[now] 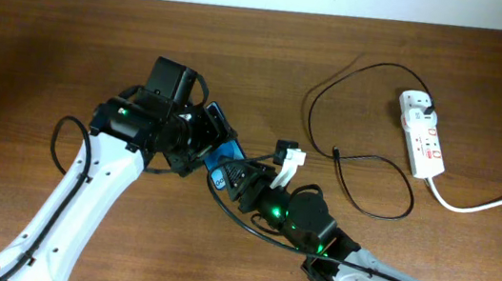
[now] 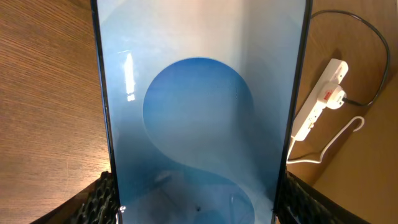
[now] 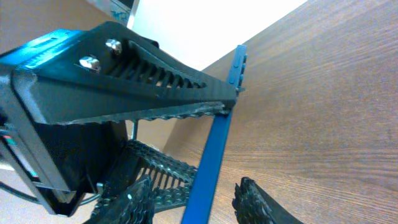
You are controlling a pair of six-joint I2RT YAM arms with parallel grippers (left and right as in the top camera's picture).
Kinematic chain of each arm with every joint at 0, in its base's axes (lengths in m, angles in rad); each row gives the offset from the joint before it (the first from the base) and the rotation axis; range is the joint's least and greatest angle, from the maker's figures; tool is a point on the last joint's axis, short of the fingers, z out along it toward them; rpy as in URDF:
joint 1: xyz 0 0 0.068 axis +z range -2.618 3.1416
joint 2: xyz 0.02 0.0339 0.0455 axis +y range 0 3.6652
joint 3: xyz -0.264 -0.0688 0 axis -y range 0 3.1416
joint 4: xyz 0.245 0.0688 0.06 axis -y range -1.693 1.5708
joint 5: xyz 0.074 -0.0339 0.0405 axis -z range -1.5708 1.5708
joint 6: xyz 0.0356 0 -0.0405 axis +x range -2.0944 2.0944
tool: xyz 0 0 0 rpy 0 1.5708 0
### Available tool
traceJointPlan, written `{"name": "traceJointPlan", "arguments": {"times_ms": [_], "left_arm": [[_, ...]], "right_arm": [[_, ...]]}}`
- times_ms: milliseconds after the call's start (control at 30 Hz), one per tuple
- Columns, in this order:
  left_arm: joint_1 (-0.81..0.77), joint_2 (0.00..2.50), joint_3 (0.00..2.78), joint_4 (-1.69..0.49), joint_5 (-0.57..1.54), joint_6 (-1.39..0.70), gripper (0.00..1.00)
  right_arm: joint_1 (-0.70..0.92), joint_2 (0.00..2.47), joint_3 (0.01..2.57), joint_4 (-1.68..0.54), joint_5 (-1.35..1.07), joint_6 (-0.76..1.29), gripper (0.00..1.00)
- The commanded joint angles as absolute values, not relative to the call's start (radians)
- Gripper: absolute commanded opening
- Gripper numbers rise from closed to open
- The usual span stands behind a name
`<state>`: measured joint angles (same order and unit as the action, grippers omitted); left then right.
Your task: Plug charger to phone and switch on socket
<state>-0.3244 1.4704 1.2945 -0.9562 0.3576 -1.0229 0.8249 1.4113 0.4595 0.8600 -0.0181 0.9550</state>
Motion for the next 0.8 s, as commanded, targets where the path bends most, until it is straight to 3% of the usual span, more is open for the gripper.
{"name": "traceJointPlan", "arguments": {"times_ms": [0,233,400,767], "left_arm": [[-0.327,1.467,1.317,-0.95,0.351,-1.04,0.43],[-0.349,1.467,1.317,-0.944,0.347,-1.04,0.45],[-0.377,1.467,1.317,-0.931,0.332,-1.04,0.45],[-0.377,1.467,1.317,-0.933,0.333,-1.039,0.52]], "right_arm": [[0.833,1.415,0.477,0.849,-0.002,0.96,0.45],[0.859,1.415,0.485,0.85,0.05,0.959,0.42],[0.859,1.415,0.512,0.83,0.049,0.959,0.28],[0.859,1.415,0.512,0.827,0.0,0.96,0.12]]}}
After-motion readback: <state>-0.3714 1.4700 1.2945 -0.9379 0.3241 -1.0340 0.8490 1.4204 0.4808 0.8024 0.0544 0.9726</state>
